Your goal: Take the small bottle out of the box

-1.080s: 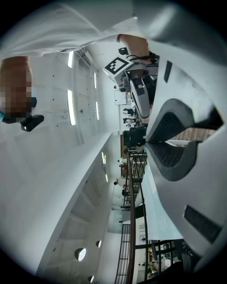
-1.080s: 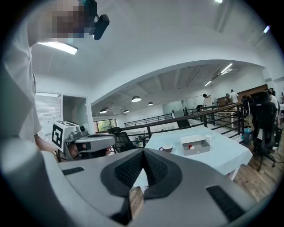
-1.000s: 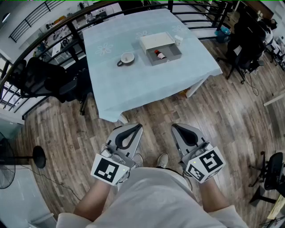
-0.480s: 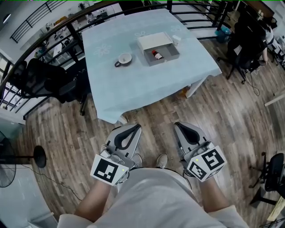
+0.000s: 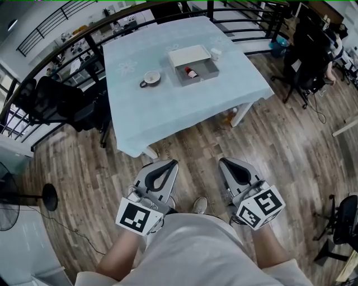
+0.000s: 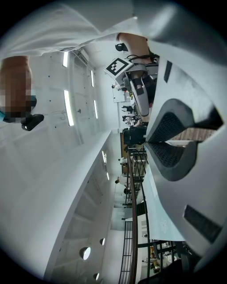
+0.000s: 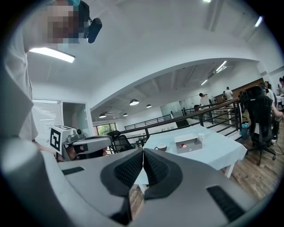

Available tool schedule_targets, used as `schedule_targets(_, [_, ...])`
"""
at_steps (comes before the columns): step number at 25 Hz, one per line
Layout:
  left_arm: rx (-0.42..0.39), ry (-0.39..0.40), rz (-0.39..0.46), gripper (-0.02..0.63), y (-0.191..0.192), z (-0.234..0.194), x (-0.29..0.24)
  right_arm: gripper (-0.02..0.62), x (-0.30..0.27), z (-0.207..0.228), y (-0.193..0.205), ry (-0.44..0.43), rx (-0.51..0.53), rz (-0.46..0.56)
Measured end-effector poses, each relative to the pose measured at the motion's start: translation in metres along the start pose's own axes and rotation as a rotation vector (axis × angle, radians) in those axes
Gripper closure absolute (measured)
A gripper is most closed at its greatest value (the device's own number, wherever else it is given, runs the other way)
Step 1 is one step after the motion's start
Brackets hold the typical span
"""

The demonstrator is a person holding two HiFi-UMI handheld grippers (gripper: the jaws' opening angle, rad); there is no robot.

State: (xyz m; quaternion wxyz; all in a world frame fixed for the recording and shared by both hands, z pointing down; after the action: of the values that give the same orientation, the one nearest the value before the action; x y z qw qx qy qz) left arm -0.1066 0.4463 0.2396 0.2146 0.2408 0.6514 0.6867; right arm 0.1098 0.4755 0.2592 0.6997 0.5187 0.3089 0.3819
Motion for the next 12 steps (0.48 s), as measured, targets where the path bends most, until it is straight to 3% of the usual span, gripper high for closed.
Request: schedule_targets(12, [-0.025,-0.01,-0.004,0.586,0.0,0.008,-0.019,0.572,0.012,0.021,-0.005,-0.007,-0.001,0.015])
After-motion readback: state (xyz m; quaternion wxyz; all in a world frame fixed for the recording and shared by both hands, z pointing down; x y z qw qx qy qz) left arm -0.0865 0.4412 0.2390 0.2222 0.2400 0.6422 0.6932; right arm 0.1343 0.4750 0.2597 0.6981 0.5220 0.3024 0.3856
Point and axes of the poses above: the fingertips, and each gripper's own axes: x backward along the fingers, z to its right, y out of its underside, the point moved 8 cm from there along x, backward along the fingers, and after that the axes turned 10 degrees about z, right-handed, at the moved point
